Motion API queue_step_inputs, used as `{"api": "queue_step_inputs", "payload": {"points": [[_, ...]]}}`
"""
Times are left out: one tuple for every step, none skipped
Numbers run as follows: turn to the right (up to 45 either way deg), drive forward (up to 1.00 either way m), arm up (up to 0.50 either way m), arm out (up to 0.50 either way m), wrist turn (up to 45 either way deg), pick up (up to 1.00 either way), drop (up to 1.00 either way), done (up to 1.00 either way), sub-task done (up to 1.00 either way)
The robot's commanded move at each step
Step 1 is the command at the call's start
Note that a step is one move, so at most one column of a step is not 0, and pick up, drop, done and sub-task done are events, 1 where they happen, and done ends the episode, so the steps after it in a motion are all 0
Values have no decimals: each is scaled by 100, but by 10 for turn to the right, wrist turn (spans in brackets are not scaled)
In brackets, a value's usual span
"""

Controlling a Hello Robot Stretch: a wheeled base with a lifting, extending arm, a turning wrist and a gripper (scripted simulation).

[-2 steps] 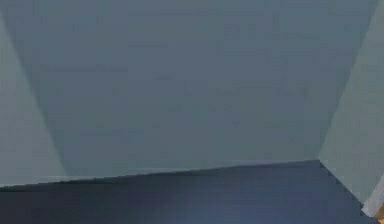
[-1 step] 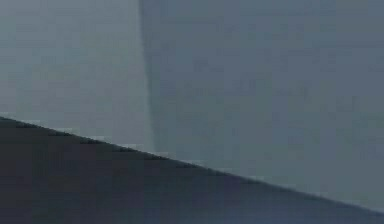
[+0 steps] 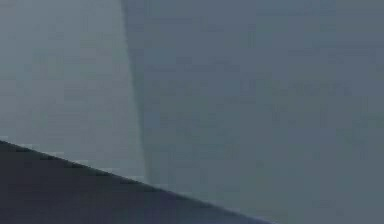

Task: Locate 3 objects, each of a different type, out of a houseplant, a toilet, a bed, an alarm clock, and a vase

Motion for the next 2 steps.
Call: {"api": "queue_step_inputs", "payload": {"points": [[-450, 0, 0, 0, 0, 0, 0, 0, 0], [-240, 0, 0, 0, 0, 0, 0, 0, 0]]}}
